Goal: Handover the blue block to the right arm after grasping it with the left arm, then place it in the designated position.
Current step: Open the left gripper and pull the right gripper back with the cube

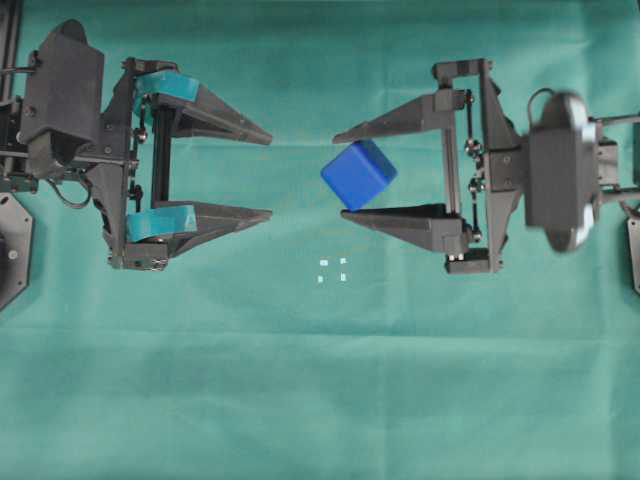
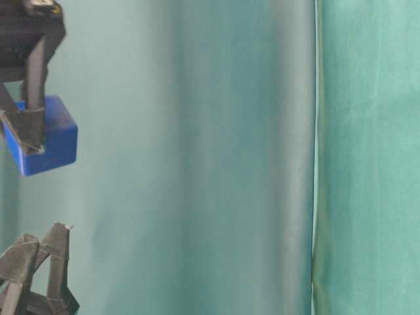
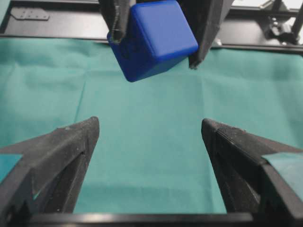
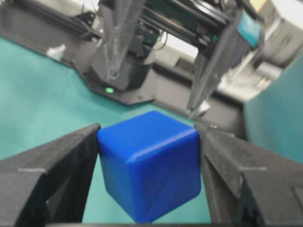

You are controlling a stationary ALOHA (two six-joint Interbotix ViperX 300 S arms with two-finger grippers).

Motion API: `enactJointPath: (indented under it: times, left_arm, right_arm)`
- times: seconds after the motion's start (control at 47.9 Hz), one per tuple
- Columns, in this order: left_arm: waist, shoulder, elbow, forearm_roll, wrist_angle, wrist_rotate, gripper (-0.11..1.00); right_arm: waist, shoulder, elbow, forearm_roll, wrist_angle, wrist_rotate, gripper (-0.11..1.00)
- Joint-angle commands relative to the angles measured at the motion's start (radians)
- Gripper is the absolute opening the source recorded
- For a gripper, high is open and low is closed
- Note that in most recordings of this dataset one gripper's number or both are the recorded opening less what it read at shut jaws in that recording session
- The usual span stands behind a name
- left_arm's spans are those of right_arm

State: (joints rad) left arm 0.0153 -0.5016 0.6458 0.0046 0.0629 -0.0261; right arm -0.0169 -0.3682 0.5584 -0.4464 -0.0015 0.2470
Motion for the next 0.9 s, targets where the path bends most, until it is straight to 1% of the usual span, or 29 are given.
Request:
enactJointPath:
  times: [0.0, 0.042, 0.125, 0.877]
  left_arm:
    - [0.003, -0.011, -0.011, 0.0, -0.003, 0.002, 1.0]
    - [0.003, -0.011, -0.011, 0.0, -0.003, 0.002, 1.0]
    - [0.003, -0.011, -0.012, 0.0, -0.003, 0.002, 1.0]
    - [0.003, -0.005, -0.015, 0.002, -0.003, 0.002, 1.0]
  right_arm:
    - [0.008, -0.023, -0.017, 0.008, 0.035, 0.078, 0.65]
    - [0.008, -0.025, -0.017, 0.006, 0.054, 0.114, 0.65]
    - [0.011, -0.026, -0.021, 0.006, 0.081, 0.155, 0.65]
    - [0.011, -0.029, -0.025, 0.003, 0.092, 0.156, 0.65]
